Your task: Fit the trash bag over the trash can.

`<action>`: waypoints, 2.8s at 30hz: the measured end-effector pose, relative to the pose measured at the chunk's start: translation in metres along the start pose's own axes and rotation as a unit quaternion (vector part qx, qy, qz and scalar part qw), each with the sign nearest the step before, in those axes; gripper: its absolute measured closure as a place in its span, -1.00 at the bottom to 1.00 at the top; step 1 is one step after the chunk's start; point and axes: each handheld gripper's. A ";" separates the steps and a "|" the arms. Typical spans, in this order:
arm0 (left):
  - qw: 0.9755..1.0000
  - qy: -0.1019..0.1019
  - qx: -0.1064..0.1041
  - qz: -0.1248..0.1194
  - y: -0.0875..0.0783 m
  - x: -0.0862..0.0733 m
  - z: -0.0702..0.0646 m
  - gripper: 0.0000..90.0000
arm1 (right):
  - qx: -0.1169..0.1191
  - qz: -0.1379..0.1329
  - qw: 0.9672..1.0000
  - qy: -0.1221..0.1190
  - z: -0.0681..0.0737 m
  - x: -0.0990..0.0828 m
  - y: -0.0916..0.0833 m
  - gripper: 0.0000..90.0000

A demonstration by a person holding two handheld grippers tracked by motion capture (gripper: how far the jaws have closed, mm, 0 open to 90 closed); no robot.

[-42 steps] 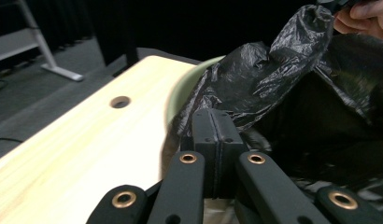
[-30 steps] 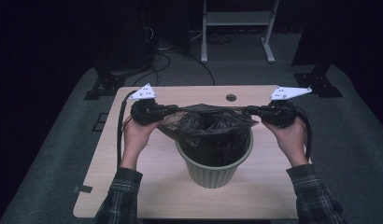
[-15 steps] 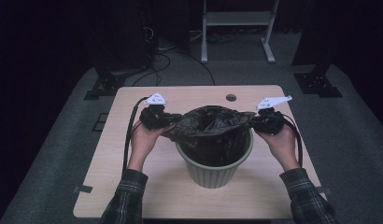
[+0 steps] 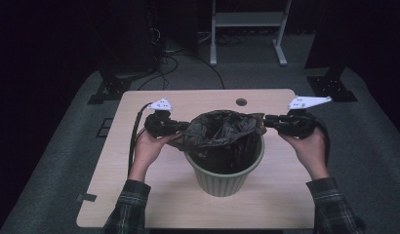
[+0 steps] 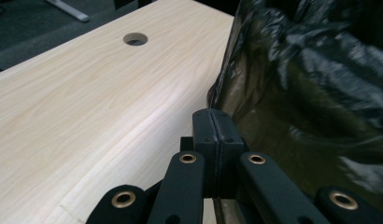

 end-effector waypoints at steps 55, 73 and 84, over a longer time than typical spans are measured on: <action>0.999 0.022 -0.010 -0.024 -0.022 -0.006 -0.020 0.99 | 0.131 0.137 0.979 -0.076 0.084 -0.116 -0.002 1.00; 0.999 0.025 -0.008 -0.025 -0.026 -0.003 -0.021 0.99 | 0.140 -0.001 0.988 -0.061 0.094 -0.060 -0.066 0.58; 0.999 0.025 -0.009 -0.025 -0.028 -0.004 -0.021 0.99 | 0.158 -0.015 0.986 -0.055 0.112 -0.028 -0.048 0.40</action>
Point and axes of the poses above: each handheld gripper's, and its own axes: y roughly forward along the jaws, x roughly out of its top, z roughly to its left, and after that the axes turned 8 degrees about y, right-handed
